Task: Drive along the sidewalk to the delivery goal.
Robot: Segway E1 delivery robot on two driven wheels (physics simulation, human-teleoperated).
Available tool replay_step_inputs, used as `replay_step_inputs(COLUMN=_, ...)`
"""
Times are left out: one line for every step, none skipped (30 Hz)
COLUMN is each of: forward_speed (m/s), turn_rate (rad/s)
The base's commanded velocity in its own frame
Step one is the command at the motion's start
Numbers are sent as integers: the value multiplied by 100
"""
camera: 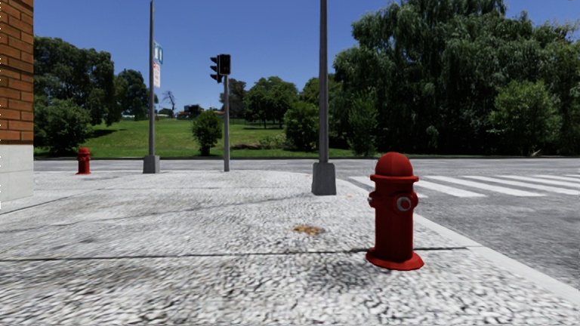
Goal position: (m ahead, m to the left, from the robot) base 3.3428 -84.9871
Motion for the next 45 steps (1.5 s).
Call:
replay_step_inputs(forward_speed=125, turn_rate=48)
replay_step_inputs(forward_speed=125, turn_rate=49)
replay_step_inputs(forward_speed=125, turn_rate=49)
replay_step_inputs(forward_speed=125, turn_rate=49)
replay_step_inputs(forward_speed=125, turn_rate=49)
replay_step_inputs(forward_speed=125, turn_rate=49)
replay_step_inputs(forward_speed=125, turn_rate=49)
replay_step_inputs(forward_speed=125, turn_rate=49)
replay_step_inputs(forward_speed=125, turn_rate=49)
replay_step_inputs(forward_speed=125, turn_rate=49)
replay_step_inputs(forward_speed=127, turn_rate=49)
replay_step_inputs(forward_speed=129, turn_rate=49)
replay_step_inputs(forward_speed=129, turn_rate=49)
replay_step_inputs(forward_speed=136, turn_rate=49)
replay_step_inputs(forward_speed=148, turn_rate=49)
replay_step_inputs(forward_speed=148, turn_rate=49)
replay_step_inputs(forward_speed=171, turn_rate=49)
replay_step_inputs(forward_speed=200, turn_rate=49)
replay_step_inputs(forward_speed=200, turn_rate=49)
replay_step_inputs(forward_speed=200, turn_rate=49)
replay_step_inputs(forward_speed=200, turn_rate=49)
replay_step_inputs(forward_speed=200, turn_rate=48)
replay_step_inputs(forward_speed=200, turn_rate=35)
replay_step_inputs(forward_speed=200, turn_rate=16)
replay_step_inputs(forward_speed=200, turn_rate=16)
replay_step_inputs(forward_speed=200, turn_rate=1)
replay_step_inputs(forward_speed=200, turn_rate=0)
replay_step_inputs(forward_speed=200, turn_rate=0)
replay_step_inputs(forward_speed=200, turn_rate=0)
replay_step_inputs(forward_speed=200, turn_rate=0)
replay_step_inputs(forward_speed=200, turn_rate=0)
replay_step_inputs(forward_speed=200, turn_rate=0)
replay_step_inputs(forward_speed=200, turn_rate=0)
replay_step_inputs(forward_speed=200, turn_rate=0)
replay_step_inputs(forward_speed=200, turn_rate=0)
replay_step_inputs(forward_speed=200, turn_rate=0)
replay_step_inputs(forward_speed=200, turn_rate=0)
replay_step_inputs(forward_speed=200, turn_rate=0)
replay_step_inputs(forward_speed=200, turn_rate=0)
replay_step_inputs(forward_speed=200, turn_rate=0)
replay_step_inputs(forward_speed=200, turn_rate=0)
replay_step_inputs(forward_speed=200, turn_rate=0)
replay_step_inputs(forward_speed=200, turn_rate=0)
replay_step_inputs(forward_speed=200, turn_rate=0)
replay_step_inputs(forward_speed=200, turn_rate=0)
